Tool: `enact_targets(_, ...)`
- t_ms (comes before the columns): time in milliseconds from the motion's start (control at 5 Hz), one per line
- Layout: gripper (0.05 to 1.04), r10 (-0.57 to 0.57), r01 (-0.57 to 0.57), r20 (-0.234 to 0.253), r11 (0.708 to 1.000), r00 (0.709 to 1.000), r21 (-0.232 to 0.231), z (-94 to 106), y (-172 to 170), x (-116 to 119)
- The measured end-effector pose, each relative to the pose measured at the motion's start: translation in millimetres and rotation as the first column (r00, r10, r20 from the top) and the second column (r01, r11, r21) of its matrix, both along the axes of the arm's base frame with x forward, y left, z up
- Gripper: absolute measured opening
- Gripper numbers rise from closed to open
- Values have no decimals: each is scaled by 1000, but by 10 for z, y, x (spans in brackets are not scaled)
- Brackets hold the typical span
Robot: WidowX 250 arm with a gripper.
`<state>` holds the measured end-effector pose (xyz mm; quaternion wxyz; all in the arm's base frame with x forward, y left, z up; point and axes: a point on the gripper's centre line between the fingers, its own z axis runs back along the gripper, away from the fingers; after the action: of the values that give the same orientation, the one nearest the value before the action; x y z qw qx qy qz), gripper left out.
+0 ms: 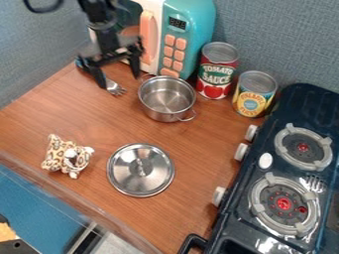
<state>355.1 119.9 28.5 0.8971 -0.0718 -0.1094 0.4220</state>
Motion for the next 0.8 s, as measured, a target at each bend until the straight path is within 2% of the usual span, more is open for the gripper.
enact_targets(200, 999, -66, 67, -30, 998, 997, 10, -23, -159, 23)
enact_targets(400, 999, -148, 149, -98, 989, 984, 3, -247, -369, 124)
enact_targets(600, 999, -167, 173, -136, 985, 977, 29, -373, -391, 184)
enact_targets(800, 960, -181, 186, -150, 982, 972, 22, -440, -398, 218)
